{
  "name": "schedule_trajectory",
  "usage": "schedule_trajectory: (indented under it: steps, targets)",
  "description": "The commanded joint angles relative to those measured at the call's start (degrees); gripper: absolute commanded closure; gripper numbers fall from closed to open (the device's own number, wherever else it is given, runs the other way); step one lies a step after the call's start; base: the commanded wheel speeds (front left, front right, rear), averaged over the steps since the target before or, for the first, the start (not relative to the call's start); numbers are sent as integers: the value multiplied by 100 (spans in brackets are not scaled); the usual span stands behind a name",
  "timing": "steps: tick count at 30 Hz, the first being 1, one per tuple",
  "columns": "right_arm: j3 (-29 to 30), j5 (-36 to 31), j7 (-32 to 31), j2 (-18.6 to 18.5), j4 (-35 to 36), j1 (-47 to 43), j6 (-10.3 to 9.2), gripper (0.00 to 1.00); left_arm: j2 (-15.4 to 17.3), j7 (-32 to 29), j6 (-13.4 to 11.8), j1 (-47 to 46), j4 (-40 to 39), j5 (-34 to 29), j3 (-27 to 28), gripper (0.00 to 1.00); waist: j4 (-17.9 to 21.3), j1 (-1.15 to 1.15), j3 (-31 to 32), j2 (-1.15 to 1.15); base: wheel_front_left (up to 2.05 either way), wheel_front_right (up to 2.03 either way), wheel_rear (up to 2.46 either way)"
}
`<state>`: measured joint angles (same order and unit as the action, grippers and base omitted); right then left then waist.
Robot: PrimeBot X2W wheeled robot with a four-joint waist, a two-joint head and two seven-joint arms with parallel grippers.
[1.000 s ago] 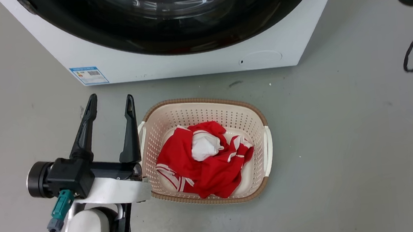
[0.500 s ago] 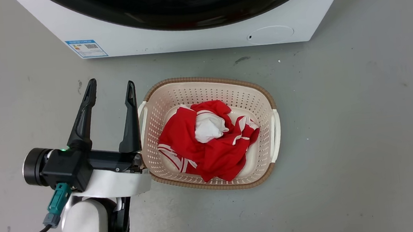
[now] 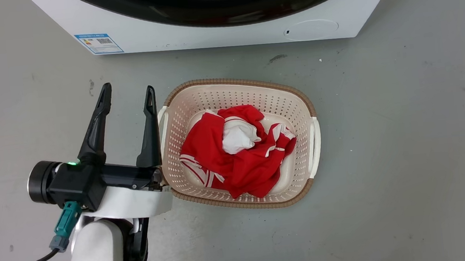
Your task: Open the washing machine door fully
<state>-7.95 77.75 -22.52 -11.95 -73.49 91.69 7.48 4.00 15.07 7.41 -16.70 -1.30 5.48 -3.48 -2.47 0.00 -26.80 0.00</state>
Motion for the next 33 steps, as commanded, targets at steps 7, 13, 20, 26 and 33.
schedule_trajectory:
  steps: [7, 13, 20, 26, 33]
  targets:
    - [127, 206, -475, 218, -27, 21, 2, 100, -19, 15, 11, -86, 59, 47, -12, 0, 22, 0, 51, 0, 0, 0, 0]
    - [117, 290, -1059, 185, 70, -200, 1, 100, -38, 15, 7, -20, 105, 35, -6, 0, 83, 0, 194, 0, 0, 0, 0]
    - [53, 408, -1929, 212, 477, -718, 1, 100, -31, 15, 7, 144, 155, 8, 78, 0, 179, 0, 479, 0, 0, 0, 0]
    - [-109, 433, -2665, 220, 954, -1340, 0, 100, -58, 15, 7, 303, 233, 38, 143, 0, 173, 0, 829, 0, 0, 0, 0]
    - [-210, 598, -3317, 377, 1622, -2193, 1, 100, -89, 15, -4, 547, 340, 26, 204, 0, 149, 0, 1304, 0, 0, 0, 0]
